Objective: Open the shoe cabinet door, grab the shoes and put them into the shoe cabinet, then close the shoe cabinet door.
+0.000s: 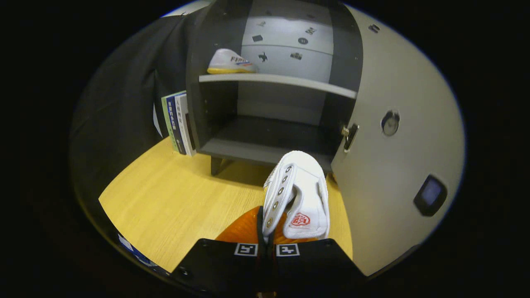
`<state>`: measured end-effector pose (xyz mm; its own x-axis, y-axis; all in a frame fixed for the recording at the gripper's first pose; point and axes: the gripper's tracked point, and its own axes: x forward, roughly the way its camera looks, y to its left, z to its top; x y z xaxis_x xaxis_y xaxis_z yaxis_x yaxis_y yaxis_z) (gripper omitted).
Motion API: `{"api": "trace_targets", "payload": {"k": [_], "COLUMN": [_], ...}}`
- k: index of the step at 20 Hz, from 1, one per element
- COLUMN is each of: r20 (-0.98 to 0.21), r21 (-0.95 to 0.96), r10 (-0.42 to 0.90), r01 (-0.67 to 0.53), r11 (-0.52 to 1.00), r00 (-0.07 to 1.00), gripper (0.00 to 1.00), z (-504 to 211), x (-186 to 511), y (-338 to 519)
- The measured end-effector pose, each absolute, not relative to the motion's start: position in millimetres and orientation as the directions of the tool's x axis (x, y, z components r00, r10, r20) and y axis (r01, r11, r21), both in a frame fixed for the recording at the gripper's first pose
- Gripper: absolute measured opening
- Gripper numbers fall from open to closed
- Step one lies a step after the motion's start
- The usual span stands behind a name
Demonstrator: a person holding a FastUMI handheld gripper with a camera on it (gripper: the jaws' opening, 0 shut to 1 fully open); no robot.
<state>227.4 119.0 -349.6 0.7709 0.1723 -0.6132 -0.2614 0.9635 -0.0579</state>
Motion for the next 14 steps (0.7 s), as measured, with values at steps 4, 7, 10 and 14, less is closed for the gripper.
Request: {"api": "trace_targets", "payload": {"k": [4, 7, 10, 14], "r20": [-0.527, -0.485, -0.444, -0.398], "r21": [-0.047, -0.052, -0.030, -0.060], "r10": [0.210, 0.226, 0.241, 0.238], "r01": [-0.275, -0.286, -0.283, -0.284], "r11": [0.960, 0.957, 0.959, 0.957], "r00": [0.823, 0.845, 0.863, 0.886], "gripper": [0.02, 0.02, 0.02, 0.02], "z": [-279.4, -237.8, -202.1, -164.7], "x": [252.5, 276.0, 301.2, 336.6], "y": [133.4, 141.2, 151.9, 160.7]}}
